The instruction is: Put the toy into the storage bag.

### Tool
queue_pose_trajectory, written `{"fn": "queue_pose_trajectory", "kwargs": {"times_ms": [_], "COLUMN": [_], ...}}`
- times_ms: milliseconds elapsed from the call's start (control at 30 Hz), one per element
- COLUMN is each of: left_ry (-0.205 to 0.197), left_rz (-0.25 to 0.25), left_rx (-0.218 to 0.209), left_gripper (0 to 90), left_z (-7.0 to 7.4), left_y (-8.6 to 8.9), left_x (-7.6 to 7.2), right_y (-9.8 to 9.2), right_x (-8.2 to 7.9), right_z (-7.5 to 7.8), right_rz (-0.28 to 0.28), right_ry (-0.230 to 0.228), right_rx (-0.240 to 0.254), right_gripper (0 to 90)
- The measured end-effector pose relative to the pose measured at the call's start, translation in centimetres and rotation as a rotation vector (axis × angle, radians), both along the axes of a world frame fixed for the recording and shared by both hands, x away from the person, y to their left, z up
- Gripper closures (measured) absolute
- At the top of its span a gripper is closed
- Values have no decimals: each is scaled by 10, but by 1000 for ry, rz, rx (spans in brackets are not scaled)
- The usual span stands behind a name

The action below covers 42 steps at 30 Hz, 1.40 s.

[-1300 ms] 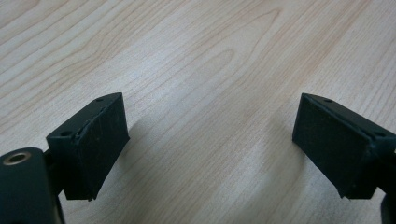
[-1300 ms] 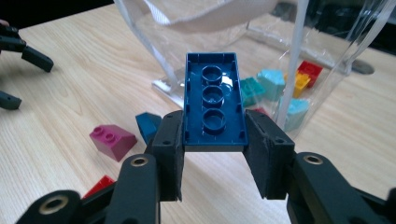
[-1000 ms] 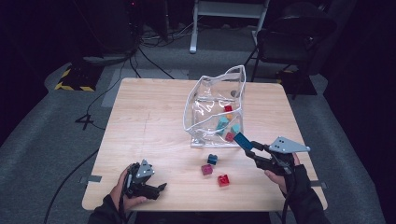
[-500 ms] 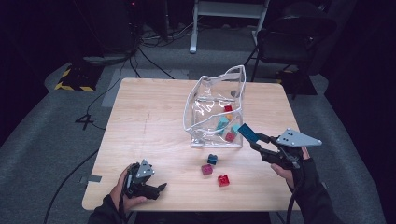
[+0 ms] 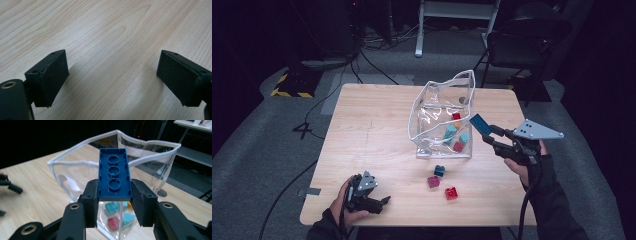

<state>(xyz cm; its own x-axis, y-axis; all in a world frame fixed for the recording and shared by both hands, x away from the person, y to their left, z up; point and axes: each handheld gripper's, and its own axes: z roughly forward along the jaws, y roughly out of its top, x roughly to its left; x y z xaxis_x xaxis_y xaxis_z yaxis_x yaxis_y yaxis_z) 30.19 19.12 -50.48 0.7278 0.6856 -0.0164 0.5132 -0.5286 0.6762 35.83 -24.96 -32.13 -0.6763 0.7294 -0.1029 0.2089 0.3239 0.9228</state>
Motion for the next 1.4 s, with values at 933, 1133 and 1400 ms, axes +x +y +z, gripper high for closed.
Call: {"fn": "queue_pose_trajectory", "kwargs": {"times_ms": [933,1133,1400], "left_ry": [0,1,1], "left_rz": [0,-1,-1], "left_rx": [0,-1,-1], "left_gripper": [106,106,106], "left_z": [0,0,0], "left_y": [0,0,0], "left_x": [0,0,0], "right_y": [49,60,78], "right_x": [44,51,66], "right_z": [25,26,23], "right_rz": [-39,-44,-47], "right_ry": [-22,-21,-5], "right_rx": [-61,-75,-87], "right_gripper": [596,596,596]}}
